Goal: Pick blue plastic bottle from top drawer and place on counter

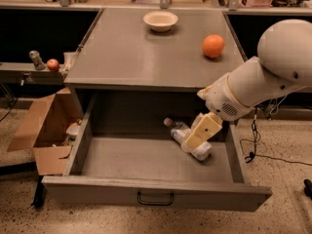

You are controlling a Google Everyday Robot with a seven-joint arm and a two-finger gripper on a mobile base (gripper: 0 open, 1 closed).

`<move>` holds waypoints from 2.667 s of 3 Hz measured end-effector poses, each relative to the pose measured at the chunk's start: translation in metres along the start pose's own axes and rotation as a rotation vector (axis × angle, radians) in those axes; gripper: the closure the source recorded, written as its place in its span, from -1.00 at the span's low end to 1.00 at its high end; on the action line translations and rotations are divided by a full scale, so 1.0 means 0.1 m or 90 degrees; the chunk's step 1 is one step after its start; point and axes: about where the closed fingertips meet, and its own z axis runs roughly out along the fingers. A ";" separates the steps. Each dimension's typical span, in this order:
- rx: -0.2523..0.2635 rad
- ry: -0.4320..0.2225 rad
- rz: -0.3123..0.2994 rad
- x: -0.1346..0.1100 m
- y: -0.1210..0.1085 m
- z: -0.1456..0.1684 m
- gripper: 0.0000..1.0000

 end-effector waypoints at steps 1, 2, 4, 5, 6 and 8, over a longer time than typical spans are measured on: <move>0.020 -0.022 0.022 0.17 -0.15 0.19 -1.00; 0.051 -0.048 0.056 0.43 -0.40 0.49 -1.00; 0.111 -0.026 0.090 0.76 -0.81 1.01 -1.00; 0.124 -0.006 0.107 0.97 -0.96 1.28 -1.00; 0.123 0.020 0.133 1.29 -1.08 1.62 -0.94; 0.123 0.036 0.135 1.42 -1.12 1.73 -0.02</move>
Offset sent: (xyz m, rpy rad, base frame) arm 0.0634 -0.0425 -0.1119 0.1090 -0.0715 -0.2078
